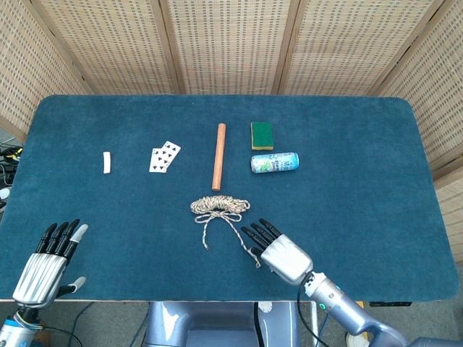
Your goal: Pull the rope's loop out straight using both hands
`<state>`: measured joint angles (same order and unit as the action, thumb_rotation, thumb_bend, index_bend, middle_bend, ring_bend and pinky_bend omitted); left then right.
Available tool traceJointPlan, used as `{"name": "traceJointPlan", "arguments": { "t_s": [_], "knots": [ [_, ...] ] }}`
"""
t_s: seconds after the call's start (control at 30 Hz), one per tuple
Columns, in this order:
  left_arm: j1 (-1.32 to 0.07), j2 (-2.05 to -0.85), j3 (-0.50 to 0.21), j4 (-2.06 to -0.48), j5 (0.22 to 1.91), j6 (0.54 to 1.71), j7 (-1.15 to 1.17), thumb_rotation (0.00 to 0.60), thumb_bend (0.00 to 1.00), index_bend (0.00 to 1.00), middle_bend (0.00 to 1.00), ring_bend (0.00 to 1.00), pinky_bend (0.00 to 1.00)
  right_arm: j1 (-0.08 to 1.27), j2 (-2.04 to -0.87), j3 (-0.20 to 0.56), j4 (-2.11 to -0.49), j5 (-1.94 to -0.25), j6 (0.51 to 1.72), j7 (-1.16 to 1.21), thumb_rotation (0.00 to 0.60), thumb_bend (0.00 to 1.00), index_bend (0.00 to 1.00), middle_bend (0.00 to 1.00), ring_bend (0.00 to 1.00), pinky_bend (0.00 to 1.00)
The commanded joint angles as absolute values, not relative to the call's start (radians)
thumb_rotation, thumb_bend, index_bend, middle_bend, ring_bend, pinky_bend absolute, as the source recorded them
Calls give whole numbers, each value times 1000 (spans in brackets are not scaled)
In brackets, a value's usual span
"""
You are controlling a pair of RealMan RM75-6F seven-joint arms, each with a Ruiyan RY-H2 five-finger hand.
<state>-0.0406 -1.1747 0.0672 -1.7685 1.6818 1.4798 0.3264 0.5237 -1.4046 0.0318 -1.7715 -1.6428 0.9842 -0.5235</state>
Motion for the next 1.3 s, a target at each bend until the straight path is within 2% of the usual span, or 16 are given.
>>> {"name": "traceJointPlan", "arguments": {
  "t_s": [0.03,0.4,1.3],
  "knots": [
    [-42,-1175,67,-1769,1679,1476,328,600,0,0,0,0,0,541,-1465,25,-1746,-1600,944,-595,600,1000,412,0,0,0],
    [-46,-1178,67,-1768,1673,1471,333,600,0,0,0,0,0,539,-1556,-12,-1664,-1553,935,-674,600,1000,417,0,0,0],
    [-49,-1189,69,-1766,1665,1464,351,600,0,0,0,0,0,514,-1608,-34,-1561,-1464,983,-788,600,1000,453,0,0,0]
  ]
}}
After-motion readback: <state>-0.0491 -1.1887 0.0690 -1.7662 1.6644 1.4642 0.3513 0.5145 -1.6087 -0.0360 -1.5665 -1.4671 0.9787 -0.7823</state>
